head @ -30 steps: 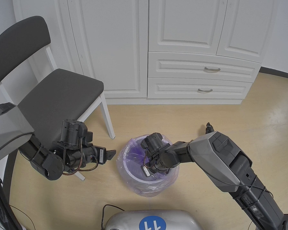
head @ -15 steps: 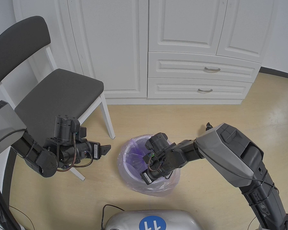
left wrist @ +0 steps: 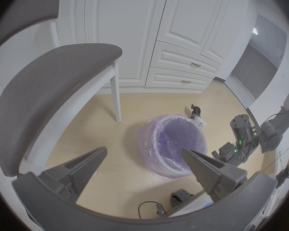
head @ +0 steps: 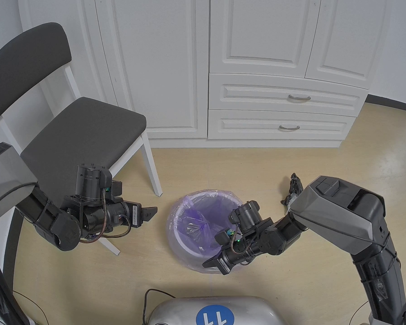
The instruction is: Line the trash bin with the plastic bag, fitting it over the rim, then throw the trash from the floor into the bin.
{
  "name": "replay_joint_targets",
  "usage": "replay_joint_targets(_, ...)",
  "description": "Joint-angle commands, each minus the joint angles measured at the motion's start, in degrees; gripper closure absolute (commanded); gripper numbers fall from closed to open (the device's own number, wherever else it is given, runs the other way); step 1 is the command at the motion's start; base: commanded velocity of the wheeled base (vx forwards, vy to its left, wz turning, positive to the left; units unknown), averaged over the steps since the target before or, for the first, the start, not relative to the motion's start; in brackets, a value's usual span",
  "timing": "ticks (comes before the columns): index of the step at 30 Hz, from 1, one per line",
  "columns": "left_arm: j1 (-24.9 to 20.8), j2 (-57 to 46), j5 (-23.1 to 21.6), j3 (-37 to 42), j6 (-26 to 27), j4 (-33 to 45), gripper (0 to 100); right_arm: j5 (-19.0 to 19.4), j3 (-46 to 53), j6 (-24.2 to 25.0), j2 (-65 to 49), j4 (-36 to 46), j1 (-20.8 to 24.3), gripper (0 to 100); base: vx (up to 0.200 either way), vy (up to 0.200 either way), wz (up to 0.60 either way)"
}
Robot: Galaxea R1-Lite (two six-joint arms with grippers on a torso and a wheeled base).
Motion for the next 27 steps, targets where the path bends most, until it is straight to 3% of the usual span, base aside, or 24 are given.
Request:
replay_joint_targets(1,0.1,0.6,-0.1,0.0,0.0,0.0,0,0.3,2.8,-0.3,-2.8,-1.3,-1.5,100,0.000,0.000,0.00)
replay_joint_targets(4,0.1,0.7,-0.1,0.0,-0.1,0.3,0,-0.9,6.0,0.3,-7.9,-5.2,-2.8,100,0.000,0.000,0.00)
replay_joint_targets(7,0.1,1.1,-0.1,0.1,-0.2,0.0,0,-5.8,9.5,0.8,-13.0,-7.0,-3.7,100,0.000,0.000,0.00)
replay_joint_targets(8,0.1,1.3,-0.1,0.1,-0.2,-0.1,0,-11.2,12.6,1.6,-16.1,-8.4,-4.1,100,0.000,0.000,0.00)
replay_joint_targets(10,0.1,1.3,-0.1,-0.2,-0.2,-0.1,0,-18.4,17.6,5.0,-19.8,-13.0,-4.5,100,0.000,0.000,0.00)
replay_joint_targets(12,0.3,1.3,-0.1,-0.4,-0.3,-0.1,0,-22.8,22.8,10.5,-21.8,-20.9,-4.7,100,0.000,0.000,0.00)
replay_joint_targets(13,0.4,1.3,-0.1,-0.5,-0.3,-0.1,0,-23.1,23.9,11.7,-22.1,-23.2,-4.8,100,0.000,0.000,0.00)
replay_joint_targets(15,0.7,0.5,-0.1,-0.1,-0.3,-0.1,0,-23.9,29.9,16.4,-22.0,-37.9,-7.0,100,0.000,0.000,0.00)
replay_joint_targets(17,0.5,-0.3,-0.1,0.2,-0.2,-0.1,0,-24.0,33.0,17.1,-21.6,-46.4,-9.1,100,0.000,0.000,0.00)
replay_joint_targets(18,0.5,-0.3,-0.1,0.2,-0.2,-0.1,0,-24.0,33.0,17.1,-21.6,-46.4,-9.1,100,0.000,0.000,0.00)
replay_joint_targets(19,0.1,-2.0,-0.1,1.3,-0.2,0.3,0,-24.1,37.0,16.7,-21.1,-53.8,-12.0,100,0.000,0.000,0.00)
replay_joint_targets(20,-0.1,-2.1,-0.1,1.6,-0.2,-0.2,0,-24.1,38.4,16.6,-21.5,-55.8,-12.7,0,0.000,0.000,0.00)
replay_joint_targets(24,-0.7,-3.2,-0.1,1.9,-0.2,-0.2,0,-24.5,42.1,15.2,-23.4,-63.6,-15.8,0,0.000,0.000,0.00)
replay_joint_targets(27,-1.4,-4.9,-0.1,3.0,0.1,-0.2,0,-25.4,43.2,11.6,-27.8,-64.5,-18.3,0,0.000,0.000,0.00)
